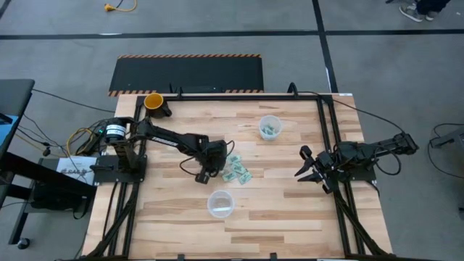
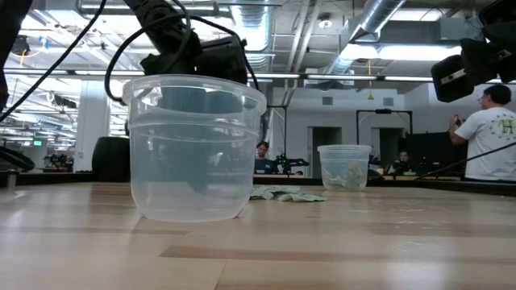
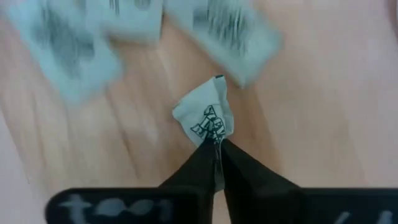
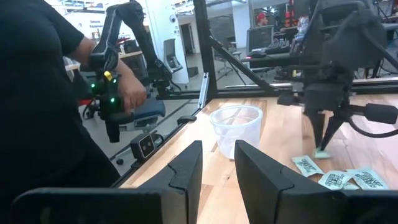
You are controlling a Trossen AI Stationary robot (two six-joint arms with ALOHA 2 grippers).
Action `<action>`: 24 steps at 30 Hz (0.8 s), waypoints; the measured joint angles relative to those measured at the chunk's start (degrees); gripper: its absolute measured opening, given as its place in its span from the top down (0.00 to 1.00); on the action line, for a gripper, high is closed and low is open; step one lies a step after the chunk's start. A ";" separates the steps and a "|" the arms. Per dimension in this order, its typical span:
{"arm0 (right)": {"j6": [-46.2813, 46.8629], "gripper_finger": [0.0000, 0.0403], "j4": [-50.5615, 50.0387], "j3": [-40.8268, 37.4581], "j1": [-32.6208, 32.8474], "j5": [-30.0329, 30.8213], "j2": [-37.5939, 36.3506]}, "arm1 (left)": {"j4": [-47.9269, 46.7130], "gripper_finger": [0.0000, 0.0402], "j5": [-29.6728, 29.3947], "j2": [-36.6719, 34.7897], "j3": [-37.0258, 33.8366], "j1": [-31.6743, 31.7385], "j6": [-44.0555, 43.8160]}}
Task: Pick and place Stevia / Truvia into bins
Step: Put the stevia packet into the bottom transparent container
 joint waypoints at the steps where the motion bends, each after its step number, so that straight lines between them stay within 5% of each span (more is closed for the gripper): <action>1: 0.00 0.78 0.00 0.00 0.00 0.00 0.00 | -3.08 0.98 -0.16 -0.30 0.59 0.67 0.19; 6: 0.00 0.78 0.00 0.00 0.00 0.00 0.00 | -15.07 0.99 -3.64 -4.64 3.50 4.50 0.48; 11: 0.00 0.78 0.00 0.00 0.00 0.01 0.00 | -16.44 1.00 -3.16 -13.10 6.66 6.91 -0.58; 13: 0.00 0.78 0.00 0.00 0.00 0.00 0.00 | -14.73 1.00 0.37 -16.59 8.04 6.98 -2.13; 19: 0.00 0.78 0.01 0.00 0.00 0.00 0.00 | -11.93 1.00 22.85 -24.64 10.67 4.64 -9.60; 24: 0.00 0.78 0.01 0.00 0.00 0.00 -0.02 | -11.99 1.00 20.78 -27.79 10.86 -1.57 -9.89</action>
